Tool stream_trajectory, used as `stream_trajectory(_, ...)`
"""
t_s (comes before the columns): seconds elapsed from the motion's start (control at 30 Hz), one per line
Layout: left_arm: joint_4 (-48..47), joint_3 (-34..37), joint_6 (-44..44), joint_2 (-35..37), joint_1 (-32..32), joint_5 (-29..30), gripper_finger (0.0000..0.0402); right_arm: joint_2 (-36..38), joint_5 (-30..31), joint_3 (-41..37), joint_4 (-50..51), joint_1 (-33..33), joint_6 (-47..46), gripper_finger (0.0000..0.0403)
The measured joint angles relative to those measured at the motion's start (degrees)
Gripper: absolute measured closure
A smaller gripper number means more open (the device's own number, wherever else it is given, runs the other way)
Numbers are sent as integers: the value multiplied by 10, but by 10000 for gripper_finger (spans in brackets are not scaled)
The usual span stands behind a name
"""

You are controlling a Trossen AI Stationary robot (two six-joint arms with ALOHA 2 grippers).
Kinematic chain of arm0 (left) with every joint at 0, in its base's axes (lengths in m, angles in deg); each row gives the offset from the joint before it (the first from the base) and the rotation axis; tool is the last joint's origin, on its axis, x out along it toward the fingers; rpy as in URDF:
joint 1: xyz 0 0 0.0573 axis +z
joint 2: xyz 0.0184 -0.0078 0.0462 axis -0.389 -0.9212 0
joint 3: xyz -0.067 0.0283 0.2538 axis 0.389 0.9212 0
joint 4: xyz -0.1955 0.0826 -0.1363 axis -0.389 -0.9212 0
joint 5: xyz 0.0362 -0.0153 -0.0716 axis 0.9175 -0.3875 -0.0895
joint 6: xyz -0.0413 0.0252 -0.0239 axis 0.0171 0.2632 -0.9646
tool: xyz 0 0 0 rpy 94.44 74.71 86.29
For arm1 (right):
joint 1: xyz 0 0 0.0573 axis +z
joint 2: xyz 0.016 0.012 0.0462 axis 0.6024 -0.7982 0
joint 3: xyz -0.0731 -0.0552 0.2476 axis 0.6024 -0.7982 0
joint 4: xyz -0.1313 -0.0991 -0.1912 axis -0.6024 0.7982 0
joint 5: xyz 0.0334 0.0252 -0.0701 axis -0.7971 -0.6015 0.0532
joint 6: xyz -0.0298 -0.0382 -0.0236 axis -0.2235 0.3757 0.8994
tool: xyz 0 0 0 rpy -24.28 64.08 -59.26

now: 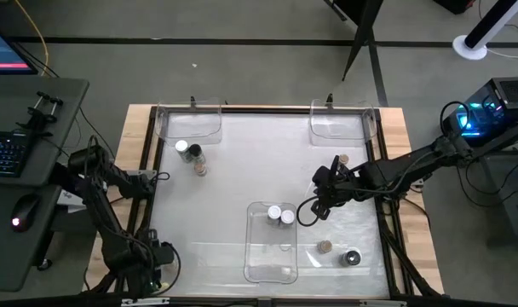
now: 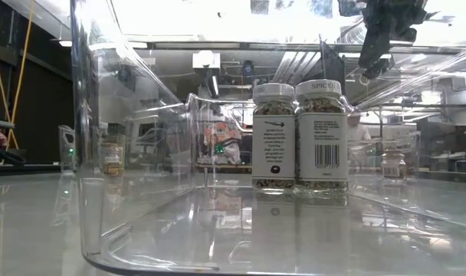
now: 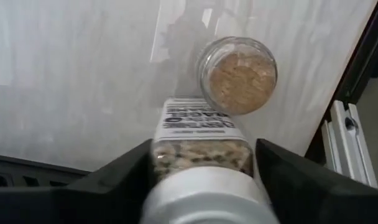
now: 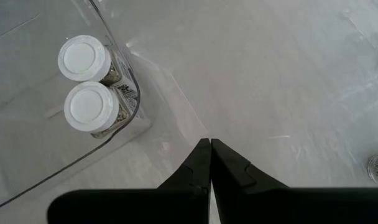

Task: Sort spices by type
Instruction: Put the bottom white seasoning bottle into the bottom transparent bin

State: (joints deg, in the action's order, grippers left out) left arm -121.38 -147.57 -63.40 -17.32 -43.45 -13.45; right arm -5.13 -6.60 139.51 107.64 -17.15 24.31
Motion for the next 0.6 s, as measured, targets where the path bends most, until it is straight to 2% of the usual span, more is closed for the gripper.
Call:
stream_trajectory(0.1, 0, 0, 3, 6, 0, 0, 236, 0, 0, 0, 0, 0, 0, 402)
stream_trajectory(0.23, -3, 0, 35, 36, 0, -37, 234, 0, 0, 0, 0, 0, 5, 402)
stream_trajectory(0.37, -22, 0, 44, 110, 13, -46, 234, 0, 0, 0, 0, 0, 7, 402)
stream_trajectory(0.5, -103, -21, 37, 191, 55, 7, 234, 0, 3, 0, 0, 0, 7, 402)
stream_trajectory(0.6, -116, -42, 61, 233, 121, 96, 234, 0, 18, 0, -1, 0, -6, 402)
